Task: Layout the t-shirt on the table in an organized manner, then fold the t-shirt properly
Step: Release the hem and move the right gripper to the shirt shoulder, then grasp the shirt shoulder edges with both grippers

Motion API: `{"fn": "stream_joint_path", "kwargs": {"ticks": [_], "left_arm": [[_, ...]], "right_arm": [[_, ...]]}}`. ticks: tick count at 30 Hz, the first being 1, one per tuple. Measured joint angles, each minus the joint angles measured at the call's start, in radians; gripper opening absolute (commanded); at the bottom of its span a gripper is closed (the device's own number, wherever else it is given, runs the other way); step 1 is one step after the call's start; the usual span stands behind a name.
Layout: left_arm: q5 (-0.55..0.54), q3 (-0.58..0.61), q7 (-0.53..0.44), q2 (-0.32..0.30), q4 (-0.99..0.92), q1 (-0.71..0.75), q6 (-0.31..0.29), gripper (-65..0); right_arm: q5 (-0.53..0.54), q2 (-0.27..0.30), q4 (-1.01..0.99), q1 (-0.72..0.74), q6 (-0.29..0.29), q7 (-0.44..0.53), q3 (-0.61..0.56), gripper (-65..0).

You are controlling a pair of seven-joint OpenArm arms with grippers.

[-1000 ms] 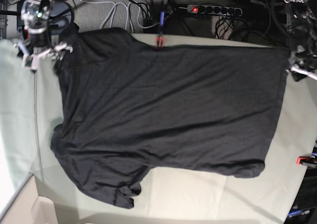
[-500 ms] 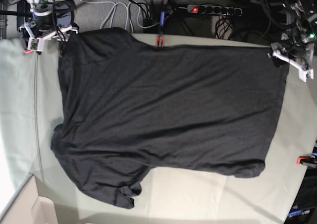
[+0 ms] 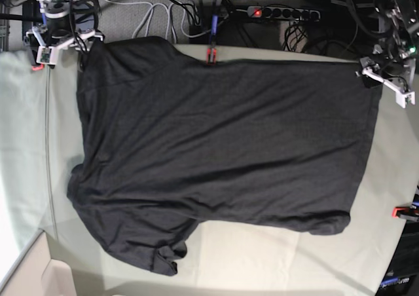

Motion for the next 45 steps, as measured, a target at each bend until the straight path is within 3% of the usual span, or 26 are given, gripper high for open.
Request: {"fn": "stream_joint_path", "kwargs": {"ticks": [2, 4, 9, 10, 20, 22, 24, 28, 30, 33, 38, 45], "left_arm": [[0.012, 0.000, -0.007, 0.001, -0.004, -0.005, -0.001, -31.4], [0.019, 0.000, -0.006, 0.001, -0.010, -0.011, -0.002, -36.0], [0.023, 0.000, -0.018, 0.000, -0.019, -0.016, 0.002, -63.1], [0.023, 0.000, -0.018, 0.000, -0.019, -0.016, 0.002, -65.0], [0.027, -0.003, -0.010, 0.000, -0.009, -0.016, 0.002, -65.0], [0.027, -0.003, -0.010, 0.000, -0.009, -0.016, 0.002, -65.0], [0.027, -0.003, -0.010, 0.000, -0.009, -0.015, 0.002, -65.0], [0.025, -0.004, -0.009, 0.001, -0.009, -0.015, 0.002, -65.0], [0.023, -0.004, -0.009, 0.000, -0.009, -0.015, 0.002, -65.0], [0.027, -0.004, -0.008, 0.001, -0.008, -0.016, 0.002, -65.0], [0.027, -0.004, -0.003, 0.002, -0.001, -0.015, 0.002, -65.0], [0.037, -0.004, 0.031, 0.010, 0.116, -0.005, 0.002, -65.0]], "right_arm": [[0.000, 0.000, 0.000, -0.010, 0.000, 0.001, 0.000, -20.6], [0.000, 0.000, 0.000, -0.017, 0.000, 0.000, 0.000, -20.6], [0.000, 0.000, -0.001, -0.039, 0.001, 0.002, -0.006, -20.6], [0.000, 0.000, -0.002, -0.040, 0.000, 0.002, -0.006, -20.6], [0.000, 0.000, -0.003, -0.035, 0.002, 0.003, -0.013, -21.0], [0.000, 0.000, -0.003, -0.035, 0.029, 0.003, -0.023, -21.0], [0.000, -0.009, -0.009, -0.031, 0.091, 0.004, -0.019, -21.0], [0.002, -0.037, -0.050, 0.014, 0.111, 0.037, -0.002, -21.5], [0.011, -0.038, -0.074, 0.038, 0.116, 0.045, 0.014, -25.6], [0.012, -0.032, -0.083, 0.041, 0.117, 0.055, 0.023, -37.8], [0.016, -0.030, -0.074, 0.029, 0.117, 0.042, 0.024, -64.9], [-0.006, -0.039, 0.040, -0.042, 0.122, -0.005, 0.022, -65.0]]}}
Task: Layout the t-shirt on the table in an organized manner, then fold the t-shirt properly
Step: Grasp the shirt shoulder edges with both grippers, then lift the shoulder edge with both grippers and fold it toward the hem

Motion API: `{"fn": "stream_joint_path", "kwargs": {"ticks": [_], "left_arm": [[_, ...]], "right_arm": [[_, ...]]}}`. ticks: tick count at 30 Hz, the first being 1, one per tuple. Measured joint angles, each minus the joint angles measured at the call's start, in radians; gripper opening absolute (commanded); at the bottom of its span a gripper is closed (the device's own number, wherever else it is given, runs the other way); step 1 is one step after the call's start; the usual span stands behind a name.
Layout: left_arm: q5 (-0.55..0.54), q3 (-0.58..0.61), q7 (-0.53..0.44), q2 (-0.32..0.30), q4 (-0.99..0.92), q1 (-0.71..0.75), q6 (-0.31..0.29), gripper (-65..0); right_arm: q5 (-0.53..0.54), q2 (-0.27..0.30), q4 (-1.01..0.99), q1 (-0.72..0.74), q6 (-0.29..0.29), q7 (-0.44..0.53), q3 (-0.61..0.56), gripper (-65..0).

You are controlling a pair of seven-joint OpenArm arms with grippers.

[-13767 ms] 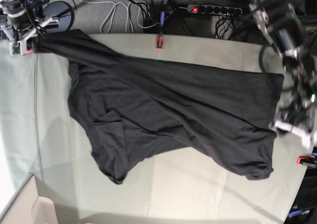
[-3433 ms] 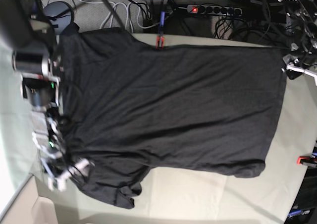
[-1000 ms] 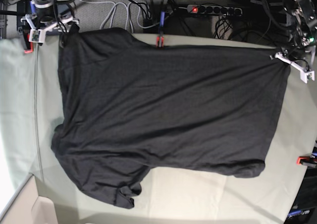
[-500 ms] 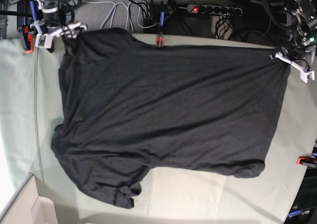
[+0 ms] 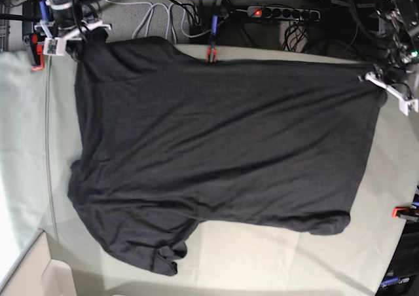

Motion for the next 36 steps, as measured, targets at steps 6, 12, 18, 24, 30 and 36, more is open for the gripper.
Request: {"fn": "stream_joint_path", "kwargs": {"ticks": [6, 12, 18, 24, 30, 36], "left_arm": [[0.001, 0.000, 0.005, 0.001, 0.029, 0.001, 0.000, -65.0], [0.001, 0.000, 0.006, 0.001, 0.047, -0.002, 0.000, -65.0], [-0.001, 0.000, 0.005, 0.001, 0.047, -0.031, 0.000, -65.0], [-0.003, 0.000, 0.008, 0.001, 0.047, -0.047, 0.000, -65.0], [-0.004, 0.000, 0.008, 0.001, 0.047, -0.103, -0.001, -65.0], [0.000, 0.000, 0.010, 0.001, 0.040, -0.164, 0.000, -65.0]], "right_arm": [[0.004, -0.003, 0.094, -0.003, 0.005, 0.007, 0.014, -65.0], [0.003, 0.003, 0.128, 0.011, 0.005, 0.003, 0.043, -65.0], [0.002, 0.015, 0.134, 0.064, 0.006, 0.003, 0.053, -65.0], [0.002, 0.014, 0.133, 0.130, 0.009, 0.004, 0.120, -65.0], [0.001, 0.028, 0.129, 0.179, 0.012, -0.114, 0.122, -65.0], [0.002, 0.033, 0.129, 0.246, 0.021, -0.158, 0.118, -65.0]]}}
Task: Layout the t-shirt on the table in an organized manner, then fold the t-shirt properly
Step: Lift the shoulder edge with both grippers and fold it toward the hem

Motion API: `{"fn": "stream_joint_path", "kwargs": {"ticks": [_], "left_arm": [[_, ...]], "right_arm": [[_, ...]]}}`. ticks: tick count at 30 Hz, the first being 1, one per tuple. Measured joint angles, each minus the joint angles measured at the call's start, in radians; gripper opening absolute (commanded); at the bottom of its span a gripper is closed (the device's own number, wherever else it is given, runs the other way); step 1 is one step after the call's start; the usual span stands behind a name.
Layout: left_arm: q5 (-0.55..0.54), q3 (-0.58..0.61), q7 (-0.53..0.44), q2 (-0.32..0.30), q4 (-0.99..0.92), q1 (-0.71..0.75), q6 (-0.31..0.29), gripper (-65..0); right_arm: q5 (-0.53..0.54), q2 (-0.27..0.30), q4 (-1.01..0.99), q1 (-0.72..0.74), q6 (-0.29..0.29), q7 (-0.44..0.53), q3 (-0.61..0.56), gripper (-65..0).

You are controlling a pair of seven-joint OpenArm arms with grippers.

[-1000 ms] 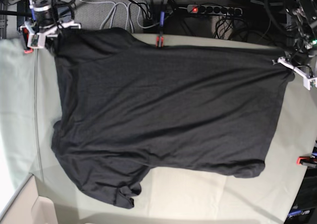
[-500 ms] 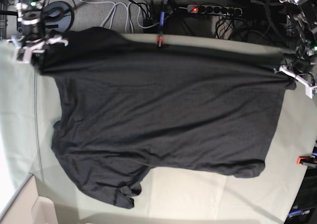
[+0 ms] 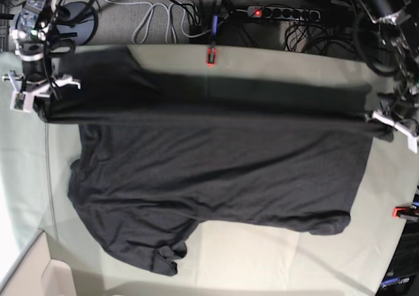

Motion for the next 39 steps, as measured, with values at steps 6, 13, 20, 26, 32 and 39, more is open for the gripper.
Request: {"fn": "stream_joint_path", "kwargs": {"ticks": [6, 13, 20, 26, 32, 39], "left_arm": [[0.003, 0.001, -0.005, 0.007, -0.024, -0.054, 0.001, -65.0], [0.008, 0.004, -0.010, 0.014, -0.175, -0.162, 0.002, -65.0], [0.011, 0.005, -0.014, 0.013, -0.253, -0.248, 0.004, -65.0], [0.012, 0.005, -0.011, 0.011, -0.323, -0.311, 0.004, -65.0], [0.013, 0.003, -0.013, 0.013, -0.394, -0.357, 0.004, -65.0], [0.016, 0.003, -0.016, 0.008, -0.455, -0.367, 0.005, -52.1]], "right_arm": [[-0.004, 0.000, -0.066, 0.106, 0.082, -0.056, 0.007, -65.0], [-0.005, 0.041, -0.163, 0.202, 0.094, -0.060, 0.016, -65.0], [-0.004, 0.094, -0.285, 0.314, 0.097, -0.058, 0.013, -65.0], [-0.006, 0.121, -0.356, 0.372, 0.097, -0.060, 0.007, -65.0], [-0.007, 0.127, -0.438, 0.428, 0.097, -0.059, 0.008, -65.0], [-0.008, 0.156, -0.497, 0.443, 0.097, -0.061, -0.019, -52.8]]}}
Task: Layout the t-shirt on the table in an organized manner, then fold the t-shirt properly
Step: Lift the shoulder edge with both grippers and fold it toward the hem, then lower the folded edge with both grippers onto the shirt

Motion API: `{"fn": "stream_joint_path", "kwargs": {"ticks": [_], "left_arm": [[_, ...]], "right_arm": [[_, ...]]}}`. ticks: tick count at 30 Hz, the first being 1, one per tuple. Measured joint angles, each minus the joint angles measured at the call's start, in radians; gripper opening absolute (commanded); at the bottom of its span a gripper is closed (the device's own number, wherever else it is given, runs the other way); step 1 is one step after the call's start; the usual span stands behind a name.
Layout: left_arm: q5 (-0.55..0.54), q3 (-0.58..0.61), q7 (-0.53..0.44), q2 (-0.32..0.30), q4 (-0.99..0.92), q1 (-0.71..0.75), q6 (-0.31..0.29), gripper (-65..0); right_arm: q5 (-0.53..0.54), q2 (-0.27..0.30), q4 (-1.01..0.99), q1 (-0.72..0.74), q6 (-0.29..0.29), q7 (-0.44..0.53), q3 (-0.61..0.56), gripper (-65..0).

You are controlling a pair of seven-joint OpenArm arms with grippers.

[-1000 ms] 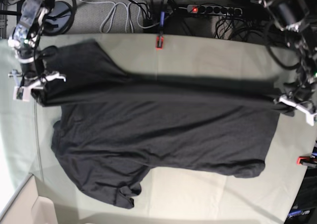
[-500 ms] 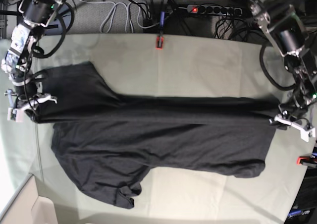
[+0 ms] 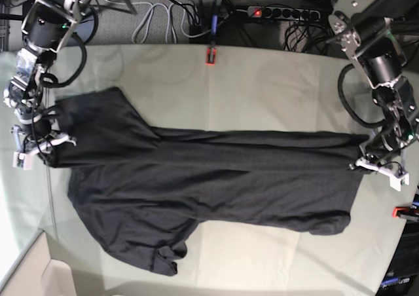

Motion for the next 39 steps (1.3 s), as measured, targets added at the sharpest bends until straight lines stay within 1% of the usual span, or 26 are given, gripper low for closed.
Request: {"fn": "stream_joint_path", "kwargs": {"ticks": [3, 5, 7, 9, 12, 16, 17, 19, 22, 23, 24, 26, 31, 36, 38, 39], "left_arm": [[0.000, 0.000, -0.001, 0.000, 0.003, 0.000, 0.000, -39.0], [0.000, -0.002, 0.000, 0.000, 0.009, 0.001, 0.000, -31.5], [0.000, -0.003, 0.000, 0.000, 0.042, 0.015, 0.000, -25.1], [-0.008, -0.004, -0.005, -0.005, 0.078, 0.042, 0.003, -20.7], [-0.005, -0.007, -0.004, -0.005, 0.088, 0.079, 0.004, -19.7], [-0.001, -0.007, -0.007, -0.003, 0.063, 0.115, 0.003, -19.7], [0.001, -0.007, -0.025, -0.003, 0.053, 0.119, 0.003, -19.7], [-0.002, -0.006, -0.095, -0.003, 0.032, 0.125, 0.003, -19.7], [-0.003, -0.001, -0.147, -0.006, -0.018, 0.124, 0.003, -19.7], [-0.003, -0.001, -0.148, -0.005, -0.033, 0.125, 0.003, -19.8], [-0.005, -0.001, -0.166, -0.004, -0.038, 0.125, 0.002, -20.4], [-0.008, 0.003, -0.156, -0.015, -0.050, 0.121, 0.002, -24.1], [-0.001, 0.002, -0.159, -0.027, -0.084, 0.102, 0.003, -40.5], [-0.008, 0.003, -0.157, -0.031, -0.105, 0.083, 0.002, -50.2], [-0.008, 0.003, -0.154, -0.036, -0.106, 0.077, 0.003, -56.1], [-0.008, 0.003, -0.154, -0.037, -0.103, 0.075, 0.003, -60.4]], "right_arm": [[0.000, 0.002, 0.014, -0.003, 0.000, 0.000, -0.021, -39.1], [0.000, 0.003, 0.051, -0.009, 0.000, 0.000, -0.019, -32.8], [0.005, 0.005, 0.108, -0.038, 0.000, 0.006, -0.017, -29.5], [0.006, 0.005, 0.159, -0.077, 0.000, 0.007, -0.016, -28.4], [0.004, 0.000, 0.217, -0.141, 0.000, 0.001, -0.016, -28.4], [0.004, -0.047, 0.259, -0.200, 0.000, 0.001, 0.009, -28.4], [0.004, -0.063, 0.262, -0.204, 0.000, 0.001, 0.024, -28.4], [0.004, -0.082, 0.263, -0.211, 0.000, 0.000, 0.055, -28.4], [0.004, -0.093, 0.263, -0.211, 0.000, 0.001, 0.090, -28.4], [0.004, -0.092, 0.263, -0.211, 0.000, 0.001, 0.094, -28.4], [0.004, -0.093, 0.263, -0.210, 0.000, 0.000, 0.099, -28.4], [0.003, -0.096, 0.263, -0.213, 0.000, 0.002, 0.100, -28.4], [0.003, -0.096, 0.263, -0.231, 0.000, 0.000, 0.098, -28.4], [0.003, -0.095, 0.263, -0.230, 0.000, 0.000, 0.098, -28.1], [0.003, -0.095, 0.263, -0.231, 0.000, 0.000, 0.095, -28.1], [0.003, -0.095, 0.263, -0.232, 0.000, 0.000, 0.093, -28.1]]}}
